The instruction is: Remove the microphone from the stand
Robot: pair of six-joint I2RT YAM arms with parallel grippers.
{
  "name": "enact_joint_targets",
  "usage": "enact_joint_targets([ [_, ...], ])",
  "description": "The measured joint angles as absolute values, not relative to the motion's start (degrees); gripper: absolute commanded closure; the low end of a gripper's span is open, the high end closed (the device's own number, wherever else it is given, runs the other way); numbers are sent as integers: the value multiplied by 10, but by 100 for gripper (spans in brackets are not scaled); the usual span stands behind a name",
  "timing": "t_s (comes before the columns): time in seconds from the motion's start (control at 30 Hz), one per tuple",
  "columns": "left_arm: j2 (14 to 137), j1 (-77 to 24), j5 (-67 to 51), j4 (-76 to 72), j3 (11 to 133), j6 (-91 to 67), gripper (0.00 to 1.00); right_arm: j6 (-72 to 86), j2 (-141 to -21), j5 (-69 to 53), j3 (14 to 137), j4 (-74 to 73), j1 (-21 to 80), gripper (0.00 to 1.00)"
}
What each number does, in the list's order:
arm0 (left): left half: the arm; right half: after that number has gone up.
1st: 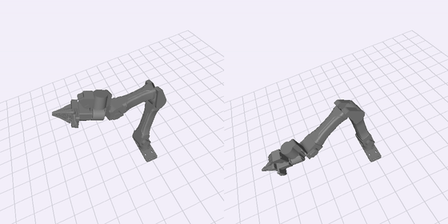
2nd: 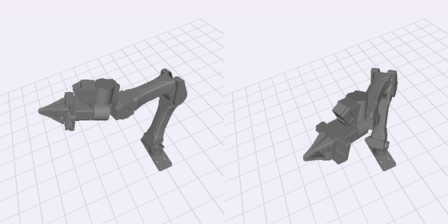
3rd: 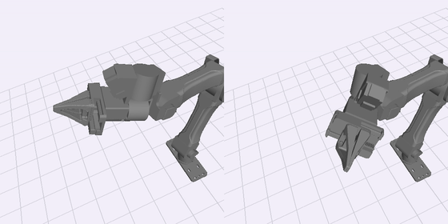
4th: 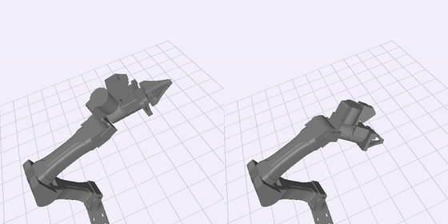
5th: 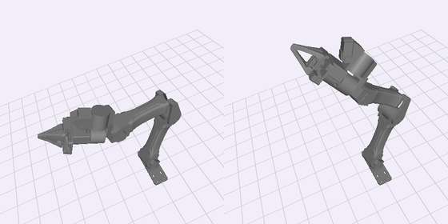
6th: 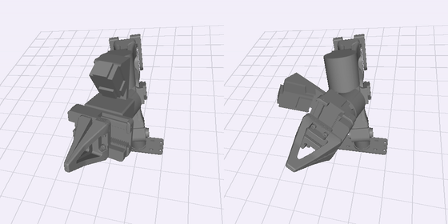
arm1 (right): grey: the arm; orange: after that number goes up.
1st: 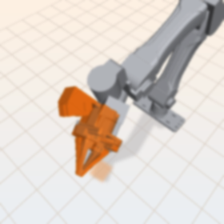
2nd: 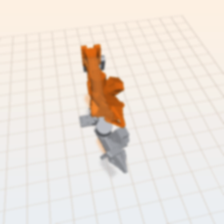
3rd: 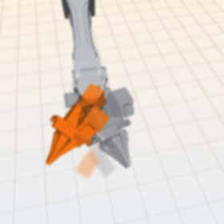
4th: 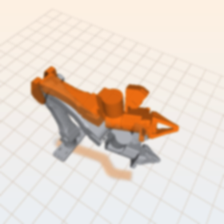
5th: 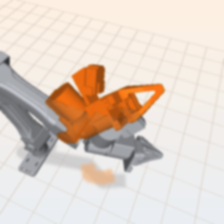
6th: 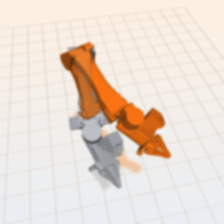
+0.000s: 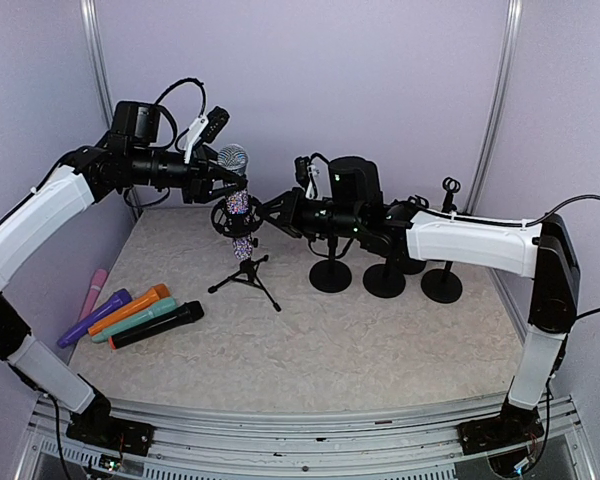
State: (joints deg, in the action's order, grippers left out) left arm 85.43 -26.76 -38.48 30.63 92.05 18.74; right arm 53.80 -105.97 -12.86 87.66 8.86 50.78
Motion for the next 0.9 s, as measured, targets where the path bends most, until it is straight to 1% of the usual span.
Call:
enact_joint_targets([
  [0.2,853,-271,-380,341,948,202,67,540,-1060,-120,883,84,511,99],
  [0.27,850,-271,-379,348,958,203,67,538,-1060,-116,887,84,513,100],
  [0.63,844,-270,-392,350,979,166,65,538,-1040,-92,898,68,524,100],
  [0.9,812,-273,-435,299,926,141,64,542,-986,-68,874,22,539,100],
])
